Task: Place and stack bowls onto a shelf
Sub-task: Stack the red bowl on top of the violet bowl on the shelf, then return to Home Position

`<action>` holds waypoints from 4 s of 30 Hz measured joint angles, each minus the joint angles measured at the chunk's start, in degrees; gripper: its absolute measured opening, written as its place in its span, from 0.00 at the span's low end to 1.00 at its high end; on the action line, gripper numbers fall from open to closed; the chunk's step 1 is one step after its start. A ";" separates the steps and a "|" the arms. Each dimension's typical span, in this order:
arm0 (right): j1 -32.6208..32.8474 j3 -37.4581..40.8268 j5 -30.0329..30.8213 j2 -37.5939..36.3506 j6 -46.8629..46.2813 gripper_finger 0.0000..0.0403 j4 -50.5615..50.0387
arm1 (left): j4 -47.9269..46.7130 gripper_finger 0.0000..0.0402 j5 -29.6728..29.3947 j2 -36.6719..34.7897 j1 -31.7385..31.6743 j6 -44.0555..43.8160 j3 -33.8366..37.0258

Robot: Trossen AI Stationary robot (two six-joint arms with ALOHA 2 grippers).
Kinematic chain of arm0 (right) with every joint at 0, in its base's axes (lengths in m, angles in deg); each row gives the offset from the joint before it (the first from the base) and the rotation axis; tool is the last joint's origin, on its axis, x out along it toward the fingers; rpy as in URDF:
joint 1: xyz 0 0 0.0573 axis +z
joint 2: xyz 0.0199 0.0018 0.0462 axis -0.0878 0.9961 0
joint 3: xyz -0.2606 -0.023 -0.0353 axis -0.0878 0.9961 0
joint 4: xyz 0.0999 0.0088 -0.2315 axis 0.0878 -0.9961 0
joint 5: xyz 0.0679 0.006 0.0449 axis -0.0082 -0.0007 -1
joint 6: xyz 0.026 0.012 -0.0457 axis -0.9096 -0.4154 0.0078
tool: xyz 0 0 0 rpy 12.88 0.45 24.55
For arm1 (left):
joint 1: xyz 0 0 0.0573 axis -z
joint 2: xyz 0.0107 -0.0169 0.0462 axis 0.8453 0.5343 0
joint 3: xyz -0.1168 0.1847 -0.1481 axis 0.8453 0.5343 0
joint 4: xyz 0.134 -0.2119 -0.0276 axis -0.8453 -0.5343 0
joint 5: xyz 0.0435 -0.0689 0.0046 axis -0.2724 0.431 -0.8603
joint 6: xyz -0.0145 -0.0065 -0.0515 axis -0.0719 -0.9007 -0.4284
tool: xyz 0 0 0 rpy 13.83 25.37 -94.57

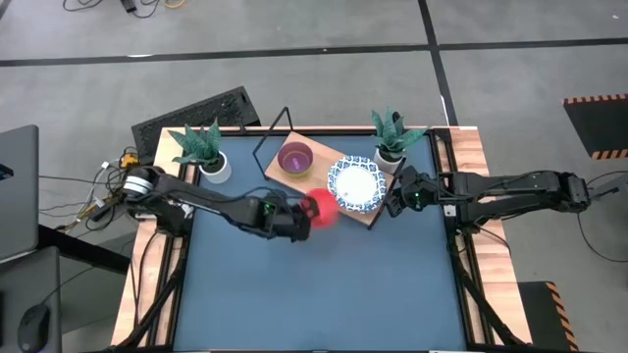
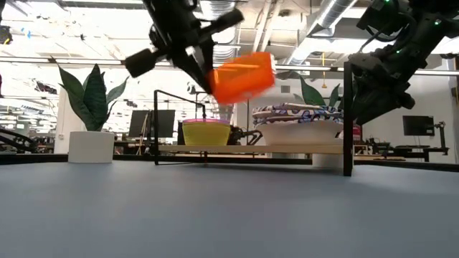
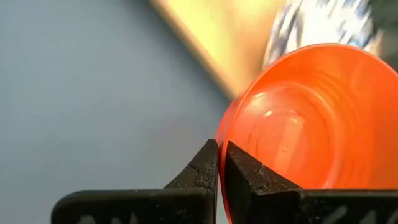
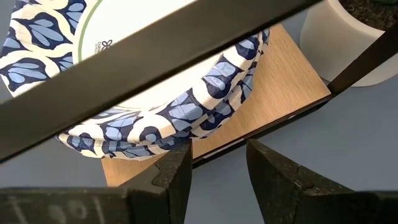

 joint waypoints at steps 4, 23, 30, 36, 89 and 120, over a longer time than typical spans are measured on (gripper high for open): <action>0.00 0.00 0.29 0.00 0.28 0.44 0.10 | -0.33 0.00 -5.77 -3.09 -3.30 -1.29 0.00; -0.09 0.00 1.49 0.00 0.61 0.44 0.08 | -0.84 0.00 -6.51 -3.77 -20.06 -0.56 0.84; -0.09 0.00 1.53 0.00 0.61 0.44 0.08 | -3.15 0.00 -4.87 -3.75 -22.03 -3.81 2.23; -0.09 0.00 1.55 0.00 0.44 0.44 0.08 | -3.24 0.00 -5.05 -3.75 -23.99 -1.92 2.23; -0.09 0.00 1.48 -0.02 1.48 0.44 1.02 | 7.33 0.30 16.07 -7.78 -25.91 33.04 1.25; 4.33 -2.89 -3.44 -6.02 20.10 0.44 26.94 | 8.68 0.30 19.96 -25.32 -24.15 84.87 -0.98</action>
